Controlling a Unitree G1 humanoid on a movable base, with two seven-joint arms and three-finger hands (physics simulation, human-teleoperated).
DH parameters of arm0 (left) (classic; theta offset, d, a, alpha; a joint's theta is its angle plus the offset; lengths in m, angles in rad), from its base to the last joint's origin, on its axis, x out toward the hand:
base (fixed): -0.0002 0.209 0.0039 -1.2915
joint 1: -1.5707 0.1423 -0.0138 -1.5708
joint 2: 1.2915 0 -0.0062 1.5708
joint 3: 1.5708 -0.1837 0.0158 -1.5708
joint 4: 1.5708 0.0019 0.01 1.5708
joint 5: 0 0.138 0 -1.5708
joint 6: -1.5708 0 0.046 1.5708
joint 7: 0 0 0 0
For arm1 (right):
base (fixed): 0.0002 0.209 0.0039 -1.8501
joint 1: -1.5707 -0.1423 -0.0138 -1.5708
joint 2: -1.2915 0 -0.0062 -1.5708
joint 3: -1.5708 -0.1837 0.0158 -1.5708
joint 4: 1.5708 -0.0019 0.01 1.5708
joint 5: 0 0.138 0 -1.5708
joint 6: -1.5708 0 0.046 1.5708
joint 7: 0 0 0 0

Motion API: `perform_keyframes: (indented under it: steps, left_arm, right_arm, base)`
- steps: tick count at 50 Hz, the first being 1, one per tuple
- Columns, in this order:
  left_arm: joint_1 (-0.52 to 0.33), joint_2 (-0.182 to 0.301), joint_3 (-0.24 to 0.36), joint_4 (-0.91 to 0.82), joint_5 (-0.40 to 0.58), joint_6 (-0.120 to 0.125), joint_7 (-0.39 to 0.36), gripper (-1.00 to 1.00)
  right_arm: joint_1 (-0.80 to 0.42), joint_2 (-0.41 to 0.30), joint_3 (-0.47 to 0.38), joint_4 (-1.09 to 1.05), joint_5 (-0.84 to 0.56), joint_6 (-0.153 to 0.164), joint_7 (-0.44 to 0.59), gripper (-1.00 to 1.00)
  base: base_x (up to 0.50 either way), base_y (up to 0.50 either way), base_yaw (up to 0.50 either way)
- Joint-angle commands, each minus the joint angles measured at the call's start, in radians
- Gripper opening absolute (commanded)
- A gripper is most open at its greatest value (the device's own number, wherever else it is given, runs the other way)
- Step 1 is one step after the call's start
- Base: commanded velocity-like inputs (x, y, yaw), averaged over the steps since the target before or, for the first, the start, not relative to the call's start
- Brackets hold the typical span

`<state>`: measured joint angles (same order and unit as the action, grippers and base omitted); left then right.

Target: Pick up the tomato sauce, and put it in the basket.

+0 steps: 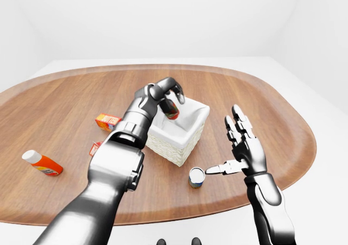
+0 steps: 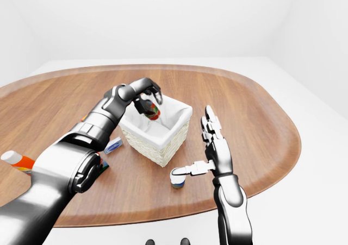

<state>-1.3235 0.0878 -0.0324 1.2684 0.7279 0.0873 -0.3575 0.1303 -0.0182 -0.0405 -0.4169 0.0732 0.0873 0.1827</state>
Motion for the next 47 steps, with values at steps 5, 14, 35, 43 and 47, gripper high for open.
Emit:
perform_keyframes:
  steps: [5,14,35,43,47]
  left_arm:
    - [-0.004,-0.003,0.003,-0.004,0.006,0.000,0.010,1.00]
    - [-0.012,0.001,0.005,-0.008,0.004,0.000,0.008,1.00]
    - [-0.077,0.011,0.002,-0.088,-0.008,0.000,-0.018,1.00]
    - [-0.077,0.009,-0.007,-0.188,-0.003,0.000,-0.052,1.00]
    - [-0.068,0.006,-0.012,-0.264,0.010,0.000,-0.082,1.00]
  right_arm:
    - [0.000,0.000,0.000,-0.011,0.000,0.000,-0.002,1.00]
    - [0.002,0.000,0.001,-0.015,0.001,0.000,-0.001,1.00]
    - [0.008,0.002,0.005,0.000,-0.002,0.000,0.001,1.00]
    - [0.007,0.001,0.006,0.006,-0.002,0.000,0.002,1.00]
    - [0.007,0.001,0.006,0.012,-0.004,0.000,0.001,1.00]
  base:
    - [0.00,0.00,0.00]
    - [0.00,0.00,0.00]
    - [0.00,0.00,0.00]
    - [0.00,0.00,0.00]
    - [0.00,0.00,0.00]
